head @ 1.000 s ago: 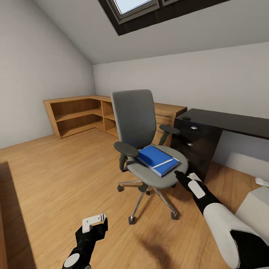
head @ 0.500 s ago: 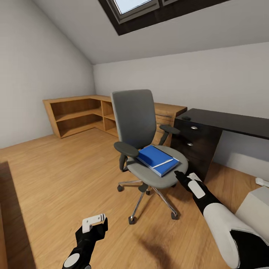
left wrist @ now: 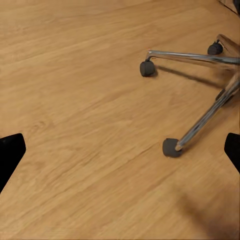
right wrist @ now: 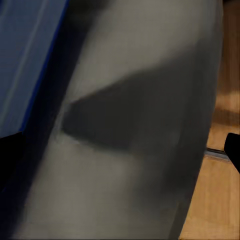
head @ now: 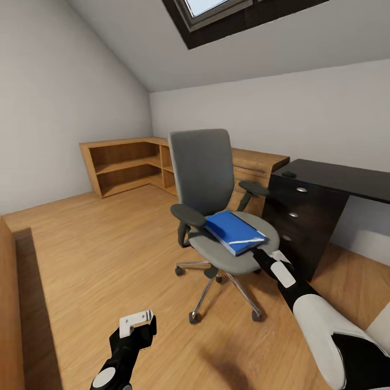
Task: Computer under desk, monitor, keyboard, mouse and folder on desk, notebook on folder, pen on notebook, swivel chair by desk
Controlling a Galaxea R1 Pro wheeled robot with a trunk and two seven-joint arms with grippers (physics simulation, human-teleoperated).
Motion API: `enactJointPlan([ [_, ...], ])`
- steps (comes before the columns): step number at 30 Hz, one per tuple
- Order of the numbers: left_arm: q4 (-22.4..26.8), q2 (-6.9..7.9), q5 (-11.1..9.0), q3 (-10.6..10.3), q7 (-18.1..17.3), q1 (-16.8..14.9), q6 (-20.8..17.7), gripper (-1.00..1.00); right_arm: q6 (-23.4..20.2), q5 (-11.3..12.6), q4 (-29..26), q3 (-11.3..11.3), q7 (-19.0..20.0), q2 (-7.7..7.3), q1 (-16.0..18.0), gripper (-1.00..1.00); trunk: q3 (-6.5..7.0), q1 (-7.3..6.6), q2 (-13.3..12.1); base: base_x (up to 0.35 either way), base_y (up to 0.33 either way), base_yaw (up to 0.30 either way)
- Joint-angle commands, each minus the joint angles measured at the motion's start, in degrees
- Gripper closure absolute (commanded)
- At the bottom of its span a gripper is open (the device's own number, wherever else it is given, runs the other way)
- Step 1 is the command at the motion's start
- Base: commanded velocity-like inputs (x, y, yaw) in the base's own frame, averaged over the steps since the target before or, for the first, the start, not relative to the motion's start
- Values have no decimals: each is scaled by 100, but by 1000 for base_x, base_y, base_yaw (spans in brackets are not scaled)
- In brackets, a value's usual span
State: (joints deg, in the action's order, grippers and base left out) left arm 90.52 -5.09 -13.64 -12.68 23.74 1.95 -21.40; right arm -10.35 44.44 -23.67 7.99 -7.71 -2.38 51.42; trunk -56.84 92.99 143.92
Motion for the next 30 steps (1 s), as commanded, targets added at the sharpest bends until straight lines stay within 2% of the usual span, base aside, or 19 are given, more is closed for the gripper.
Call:
enactJointPlan([
  [1, 9, 0, -53, -7, 45, -1, -13, -100, -29, 47, -15, 9, -30, 1, 0, -100, -5, 2, 2, 232, 0, 27],
  [20, 9, -1, -58, -23, 43, -1, -8, -100, -28, 23, -17, 0, -35, 1, 0, -100, -5, 2, 2, 137, 0, 3],
  [30, 9, -1, -59, -24, 43, -2, -13, -100, -27, 21, -23, 0, -38, 1, 0, -100, -5, 2, 2, 219, 0, 157],
])
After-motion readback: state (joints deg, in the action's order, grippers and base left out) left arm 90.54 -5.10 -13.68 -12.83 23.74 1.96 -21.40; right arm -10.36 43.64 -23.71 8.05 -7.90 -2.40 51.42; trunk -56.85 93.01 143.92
